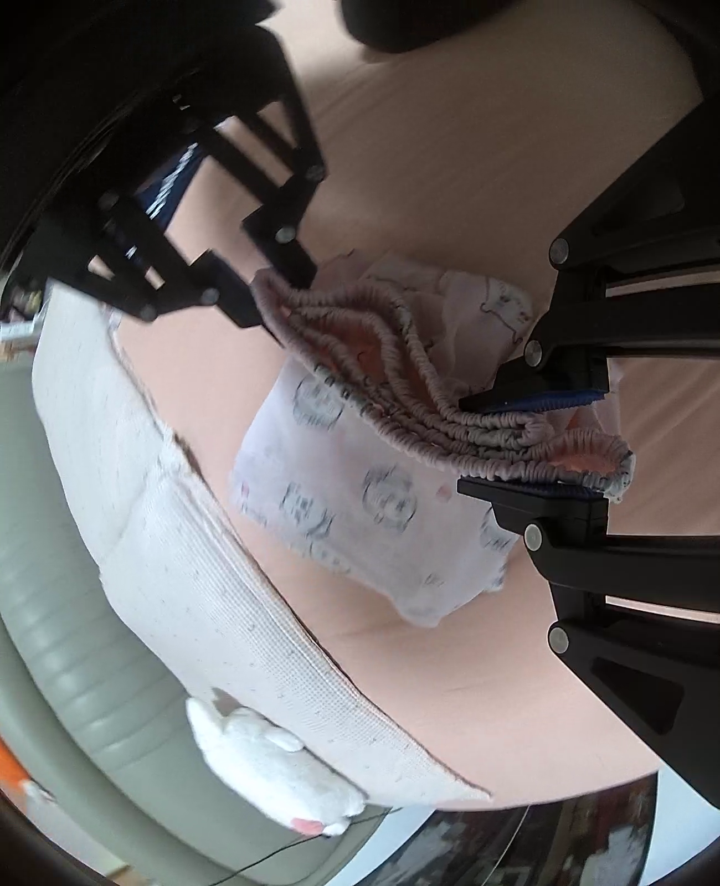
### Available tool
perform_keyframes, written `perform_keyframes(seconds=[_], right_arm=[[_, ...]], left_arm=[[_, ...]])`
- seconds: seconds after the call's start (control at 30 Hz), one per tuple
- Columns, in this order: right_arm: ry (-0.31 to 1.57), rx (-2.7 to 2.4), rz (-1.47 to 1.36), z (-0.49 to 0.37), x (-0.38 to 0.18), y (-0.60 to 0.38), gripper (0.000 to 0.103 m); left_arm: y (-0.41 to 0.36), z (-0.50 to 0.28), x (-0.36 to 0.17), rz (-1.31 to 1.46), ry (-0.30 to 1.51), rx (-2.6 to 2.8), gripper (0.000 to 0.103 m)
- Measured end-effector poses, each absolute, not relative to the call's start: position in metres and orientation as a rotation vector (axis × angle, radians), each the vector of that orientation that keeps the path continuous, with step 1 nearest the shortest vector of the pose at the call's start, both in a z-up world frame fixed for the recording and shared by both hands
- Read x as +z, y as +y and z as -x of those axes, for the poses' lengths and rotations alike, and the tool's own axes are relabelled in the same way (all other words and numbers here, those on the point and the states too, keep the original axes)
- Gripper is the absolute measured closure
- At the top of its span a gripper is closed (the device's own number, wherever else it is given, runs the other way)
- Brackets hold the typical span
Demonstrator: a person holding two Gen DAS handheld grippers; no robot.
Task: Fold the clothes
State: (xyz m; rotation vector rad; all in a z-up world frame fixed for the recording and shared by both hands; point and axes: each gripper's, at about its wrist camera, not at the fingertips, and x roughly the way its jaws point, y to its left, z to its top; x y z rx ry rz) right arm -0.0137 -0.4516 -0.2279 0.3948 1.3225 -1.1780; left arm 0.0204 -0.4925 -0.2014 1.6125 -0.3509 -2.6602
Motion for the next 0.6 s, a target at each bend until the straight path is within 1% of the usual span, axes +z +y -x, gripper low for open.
perform_keyframes(seconds=[0.1, 0.13, 0.3, 0.43, 0.53, 0.6], right_arm=[[1.319, -1.188, -0.405, 0.034, -0.228, -0.472, 0.093], [1.318, -1.192, -0.408, 0.041, -0.229, -0.478, 0.093], [1.31, -1.233, -0.462, 0.078, -0.239, -0.505, 0.093], [1.313, -1.254, -0.501, 0.097, -0.252, -0.517, 0.093], [1.313, -1.257, -0.555, 0.113, -0.261, -0.523, 0.093], [1.321, -1.248, -0.586, 0.121, -0.268, -0.527, 0.093]], left_arm=[[-0.521, -0.001, -0.204, -1.638, -0.293, -2.661, 0.085], [-0.536, -0.005, -0.208, -1.642, -0.272, -2.662, 0.085], [-0.573, 0.015, -0.227, -1.69, -0.269, -2.642, 0.084], [-0.593, 0.036, -0.238, -1.705, -0.148, -2.628, 0.083], [-0.607, 0.046, -0.248, -1.777, -0.033, -2.594, 0.081], [-0.617, 0.053, -0.261, -1.871, 0.041, -2.513, 0.075]])
